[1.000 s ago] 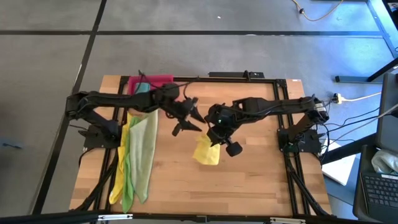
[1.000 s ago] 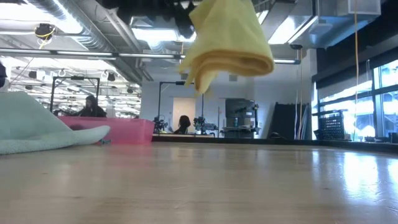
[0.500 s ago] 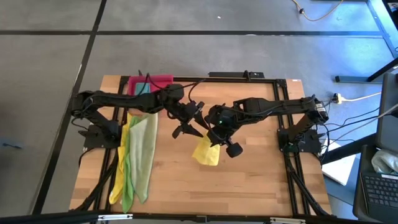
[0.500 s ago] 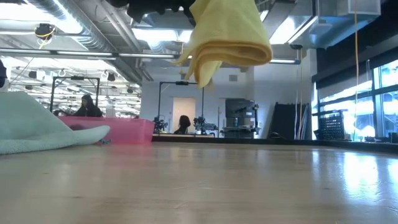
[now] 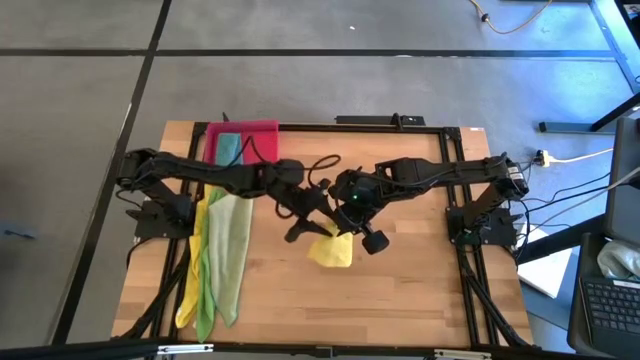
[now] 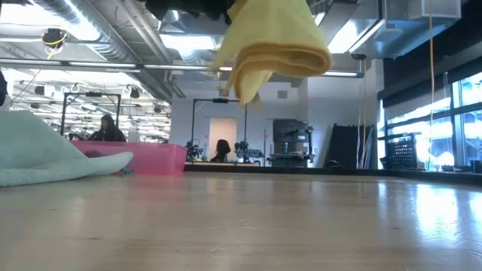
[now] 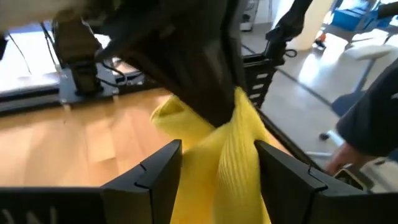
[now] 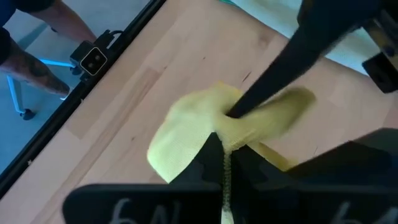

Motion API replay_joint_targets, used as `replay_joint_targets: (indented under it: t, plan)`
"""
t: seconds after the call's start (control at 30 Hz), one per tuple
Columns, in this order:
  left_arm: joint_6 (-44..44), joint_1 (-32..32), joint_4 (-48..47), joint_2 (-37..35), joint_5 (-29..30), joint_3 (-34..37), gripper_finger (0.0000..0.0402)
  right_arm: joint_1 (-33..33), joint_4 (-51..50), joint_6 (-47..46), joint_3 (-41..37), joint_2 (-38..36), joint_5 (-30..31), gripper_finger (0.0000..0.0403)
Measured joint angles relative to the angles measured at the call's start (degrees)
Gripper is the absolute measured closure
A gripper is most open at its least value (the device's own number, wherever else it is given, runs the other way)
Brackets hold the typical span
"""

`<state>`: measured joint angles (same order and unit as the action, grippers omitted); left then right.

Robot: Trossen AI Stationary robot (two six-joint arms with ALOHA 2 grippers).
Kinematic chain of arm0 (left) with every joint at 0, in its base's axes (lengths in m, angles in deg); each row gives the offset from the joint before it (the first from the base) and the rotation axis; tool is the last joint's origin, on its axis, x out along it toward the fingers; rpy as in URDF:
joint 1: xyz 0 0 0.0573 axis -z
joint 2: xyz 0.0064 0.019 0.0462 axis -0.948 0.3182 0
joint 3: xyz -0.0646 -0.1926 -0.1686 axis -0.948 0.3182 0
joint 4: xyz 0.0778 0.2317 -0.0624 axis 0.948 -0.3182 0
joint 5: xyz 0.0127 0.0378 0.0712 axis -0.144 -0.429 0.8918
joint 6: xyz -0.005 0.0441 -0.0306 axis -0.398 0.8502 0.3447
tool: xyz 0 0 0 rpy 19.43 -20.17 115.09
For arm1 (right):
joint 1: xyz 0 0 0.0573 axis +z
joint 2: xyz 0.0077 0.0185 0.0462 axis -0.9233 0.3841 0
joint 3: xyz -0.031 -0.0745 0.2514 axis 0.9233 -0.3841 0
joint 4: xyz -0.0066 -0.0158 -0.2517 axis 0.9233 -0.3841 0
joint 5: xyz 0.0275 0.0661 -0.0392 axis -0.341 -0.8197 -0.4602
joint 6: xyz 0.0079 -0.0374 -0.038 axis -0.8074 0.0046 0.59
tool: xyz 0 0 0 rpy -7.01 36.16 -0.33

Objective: Fold microfiber towels
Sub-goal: Put the folded right yellow microfiber towel into the pink bin

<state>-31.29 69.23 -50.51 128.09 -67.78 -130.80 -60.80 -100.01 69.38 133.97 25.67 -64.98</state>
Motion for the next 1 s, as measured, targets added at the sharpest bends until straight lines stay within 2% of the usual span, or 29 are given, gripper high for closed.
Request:
replay_joint_targets:
  t: [0.17, 0.4, 0.6, 0.8, 0.9, 1.0]
  plan:
    - [2.9, 1.0, -0.8, -0.1, 5.0, 0.0, 0.0211, 0.1, 0.0, 0.4, 0.0, 0.0, 0.1, 0.0398]
    - [3.4, 0.9, -2.0, 1.3, 5.5, 0.0, 0.0211, 0.1, 0.6, 1.4, 0.0, 0.0, 0.0, 0.0399]
    - [2.6, 2.0, 1.8, 4.0, 6.1, 0.1, 0.0211, 0.1, 1.3, 1.6, 0.0, 0.0, 0.0, 0.0399]
    - [0.1, 3.1, 3.1, 4.3, 9.2, 0.0, 0.0214, 0.1, 0.9, 1.7, 0.0, 0.0, 0.0, 0.0399]
    - [-0.6, 3.2, 2.7, 3.8, 9.3, 0.0, 0.0234, 0.1, 0.9, 1.7, 0.0, 0.0, 0.0, 0.0399]
    - [-5.4, 3.2, 2.4, 3.7, 9.0, 0.0, 0.0277, 0.1, 0.7, 1.6, 0.0, 0.0, 0.1, 0.0399]
